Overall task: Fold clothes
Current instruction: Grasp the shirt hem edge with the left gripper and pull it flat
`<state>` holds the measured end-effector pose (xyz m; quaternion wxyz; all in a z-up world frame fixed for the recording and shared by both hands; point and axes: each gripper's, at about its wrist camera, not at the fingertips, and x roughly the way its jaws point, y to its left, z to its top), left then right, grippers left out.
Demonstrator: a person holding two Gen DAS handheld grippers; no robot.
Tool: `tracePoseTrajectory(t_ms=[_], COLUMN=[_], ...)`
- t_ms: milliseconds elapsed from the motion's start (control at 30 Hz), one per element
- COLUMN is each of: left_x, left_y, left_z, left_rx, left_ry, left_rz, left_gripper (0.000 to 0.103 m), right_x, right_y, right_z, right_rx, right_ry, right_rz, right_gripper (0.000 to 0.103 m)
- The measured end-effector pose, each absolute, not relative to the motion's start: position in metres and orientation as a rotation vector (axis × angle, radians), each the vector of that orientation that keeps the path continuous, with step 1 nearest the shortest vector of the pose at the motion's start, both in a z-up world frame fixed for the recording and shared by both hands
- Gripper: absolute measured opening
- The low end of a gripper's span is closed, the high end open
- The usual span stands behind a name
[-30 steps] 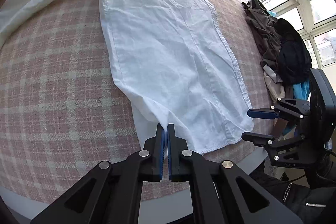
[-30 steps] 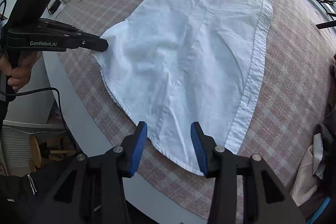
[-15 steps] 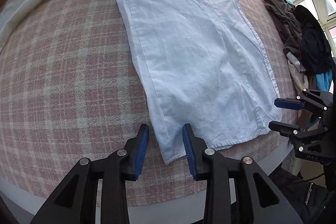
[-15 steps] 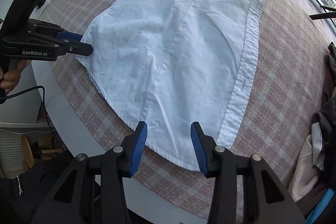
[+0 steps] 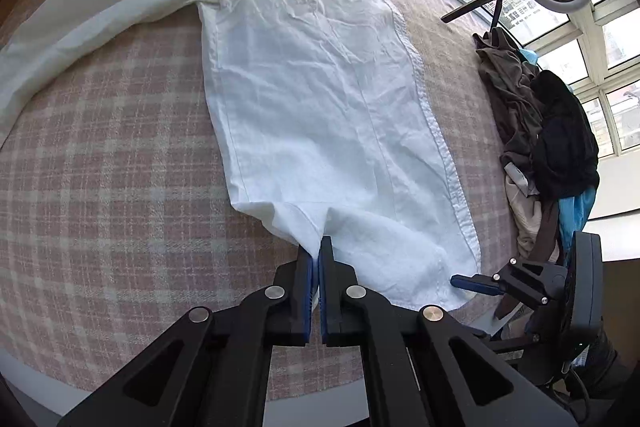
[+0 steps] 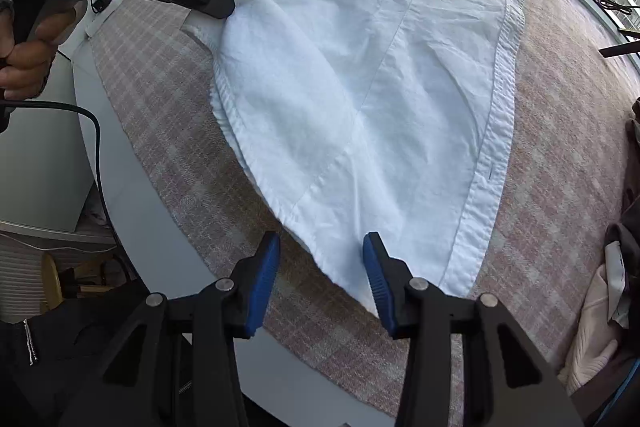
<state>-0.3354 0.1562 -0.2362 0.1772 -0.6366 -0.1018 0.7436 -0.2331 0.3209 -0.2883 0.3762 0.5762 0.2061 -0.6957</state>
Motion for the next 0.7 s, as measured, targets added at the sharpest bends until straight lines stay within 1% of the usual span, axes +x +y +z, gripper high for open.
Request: tracePoseTrajectory(t_ms=[133, 200, 333, 400, 467, 500, 567, 700], left_x=[-0.346, -0.344, -0.325, -0.306, -0.286, -0.281, -0.276, -0.278], left_y=[0.164, 0.162, 0.151, 0.135, 0.121, 0.117, 0.111, 0.117], left_z=[-0.232, -0.228, -0.225, -0.236, -0.26, -0.271, -0.289, -0.294], left_rx=[-1.804, -1.798, -1.805, -1.847, -1.934, -1.972, -2.021, -2.003], left_ry=[-0.258, -0.234, -0.222, -0.252, -0.26, -0.257, -0.273, -0.25], left_rz=[2.097, 2.091, 2.075, 2.038, 1.986, 1.971, 1.947, 1.946], left_gripper=[0.002, 0.002, 0.002, 0.002, 0.002, 0.002, 0.002, 0.002], right_x=[-0.233, -0.231, -0.236, -0.243, -0.255, -0.262, -0.277, -0.284], right_y=[0.325, 0.329, 0.356, 0.378, 0.399, 0.406, 0.413, 0.41], right_z=[-0.283, -0.283, -0.28, -0.276, -0.276, -0.279, -0.291, -0.31], right_rx=[1.478, 1.511, 1.536, 1.564, 1.601, 1.625, 1.677, 1.717], right_ry=[0.52, 0.433, 0.345, 0.239, 0.153, 0.145, 0.198, 0.264], right_rz=[-1.788, -1.721, -1.851, -1.89, -1.933, -1.968, -2.031, -2.038], right_gripper=[0.043, 0.043, 0.043, 0.043, 0.043, 0.043, 0.043, 0.044])
